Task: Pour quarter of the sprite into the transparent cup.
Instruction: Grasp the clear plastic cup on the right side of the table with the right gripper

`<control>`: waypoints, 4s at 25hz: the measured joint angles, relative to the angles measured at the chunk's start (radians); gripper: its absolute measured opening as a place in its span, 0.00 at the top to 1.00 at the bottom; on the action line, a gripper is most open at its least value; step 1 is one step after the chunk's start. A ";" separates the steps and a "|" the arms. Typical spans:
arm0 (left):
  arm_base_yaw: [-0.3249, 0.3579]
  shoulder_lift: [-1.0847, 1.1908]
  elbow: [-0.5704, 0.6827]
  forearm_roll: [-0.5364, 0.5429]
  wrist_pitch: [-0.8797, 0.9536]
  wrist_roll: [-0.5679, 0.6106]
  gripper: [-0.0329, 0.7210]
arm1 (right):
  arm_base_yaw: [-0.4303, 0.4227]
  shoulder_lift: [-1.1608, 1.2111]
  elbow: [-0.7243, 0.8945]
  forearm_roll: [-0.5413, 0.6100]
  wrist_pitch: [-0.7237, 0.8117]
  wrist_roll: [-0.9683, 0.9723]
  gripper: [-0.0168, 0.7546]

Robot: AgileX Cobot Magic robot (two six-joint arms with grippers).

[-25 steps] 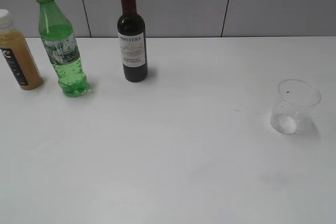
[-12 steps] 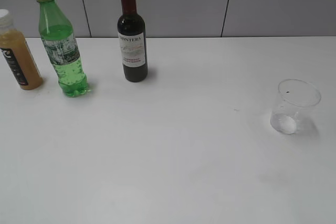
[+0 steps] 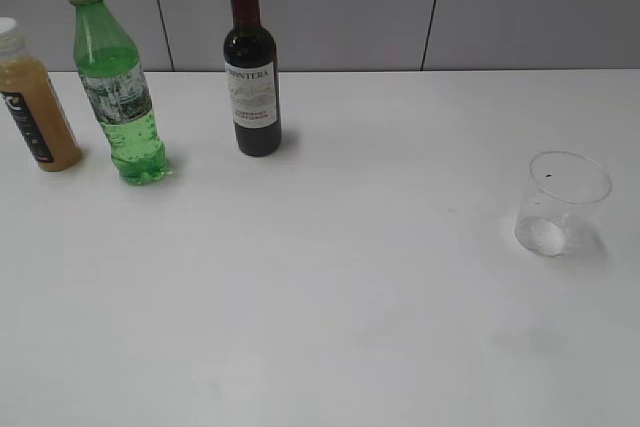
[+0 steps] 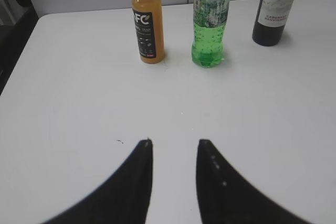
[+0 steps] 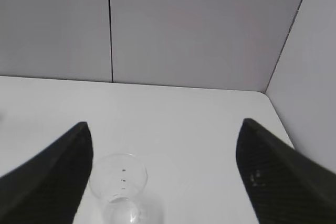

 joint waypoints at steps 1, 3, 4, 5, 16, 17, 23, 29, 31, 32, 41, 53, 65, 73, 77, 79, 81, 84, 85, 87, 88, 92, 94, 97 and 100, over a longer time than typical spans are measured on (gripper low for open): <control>0.000 0.000 0.000 0.000 0.000 0.000 0.65 | 0.000 0.024 0.000 0.001 -0.030 -0.002 0.12; 0.000 0.000 0.000 0.000 0.000 0.000 0.65 | 0.000 0.065 0.014 0.003 -0.107 -0.003 0.13; 0.000 0.000 0.000 0.000 0.000 0.000 0.65 | 0.000 0.085 0.029 0.004 -0.157 -0.003 0.13; 0.000 0.000 0.000 0.000 0.000 0.000 0.65 | 0.000 0.101 0.045 0.008 -0.206 -0.003 0.13; 0.000 0.000 0.000 0.000 0.000 0.000 0.65 | 0.025 0.256 0.321 -0.010 -0.579 0.084 0.14; 0.000 0.000 0.000 0.000 0.000 0.000 0.65 | 0.037 0.270 0.337 -0.046 -0.611 0.103 0.15; 0.000 0.000 0.000 0.000 0.000 0.000 0.65 | 0.132 0.433 0.378 -0.185 -0.711 0.221 0.10; 0.000 0.000 0.000 0.000 0.000 0.000 0.65 | 0.137 0.652 0.378 -0.191 -0.935 0.243 0.09; 0.000 0.000 0.000 0.000 0.000 0.000 0.65 | 0.137 0.724 0.378 -0.191 -0.996 0.244 0.09; 0.000 0.000 0.000 0.000 0.000 0.000 0.65 | 0.137 0.762 0.379 -0.191 -1.030 0.244 0.09; 0.000 0.000 0.000 0.000 0.000 -0.001 0.65 | 0.137 1.097 0.438 -0.186 -1.403 0.245 0.09; 0.000 0.000 0.000 0.000 0.000 -0.001 0.65 | 0.137 1.343 0.375 -0.157 -1.419 0.246 0.08; 0.000 0.000 0.000 0.000 0.000 -0.001 0.65 | 0.137 1.513 0.251 -0.115 -1.425 0.246 0.08; 0.000 0.000 0.000 0.000 0.000 -0.001 0.65 | 0.137 1.591 0.184 -0.106 -1.439 0.246 0.08; 0.000 0.000 0.000 0.000 0.000 -0.001 0.65 | 0.137 1.616 0.150 -0.105 -1.448 0.246 0.08; 0.000 0.000 0.000 0.000 0.000 -0.001 0.65 | 0.137 1.630 0.132 -0.104 -1.454 0.245 0.08; 0.000 0.000 0.000 0.000 0.000 -0.002 0.65 | 0.137 1.647 0.114 -0.104 -1.465 0.244 0.08; 0.000 0.000 0.000 0.000 0.000 -0.002 0.65 | 0.137 1.669 0.095 -0.104 -1.481 0.243 0.08; 0.000 0.000 0.000 0.000 0.000 -0.002 0.65 | 0.137 1.673 0.090 -0.104 -1.486 0.243 0.08; 0.000 0.000 0.000 0.000 0.000 -0.002 0.65 | 0.137 1.681 0.081 -0.103 -1.488 0.242 0.08; 0.000 0.000 0.000 0.000 0.000 -0.002 0.65 | 0.137 1.682 0.073 -0.103 -1.489 0.242 0.09; 0.000 0.000 0.000 0.000 0.000 -0.002 0.65 | 0.137 1.692 0.048 -0.103 -1.487 0.242 0.10; 0.000 0.000 0.000 0.000 0.000 -0.002 0.65 | 0.137 1.692 0.037 -0.103 -1.479 0.242 0.12; 0.000 0.000 0.000 0.000 0.000 -0.002 0.65 | 0.137 1.693 0.032 -0.103 -1.474 0.242 0.19; 0.000 0.000 0.000 0.000 0.000 -0.002 0.65 | 0.137 1.694 0.031 -0.102 -1.474 0.242 0.27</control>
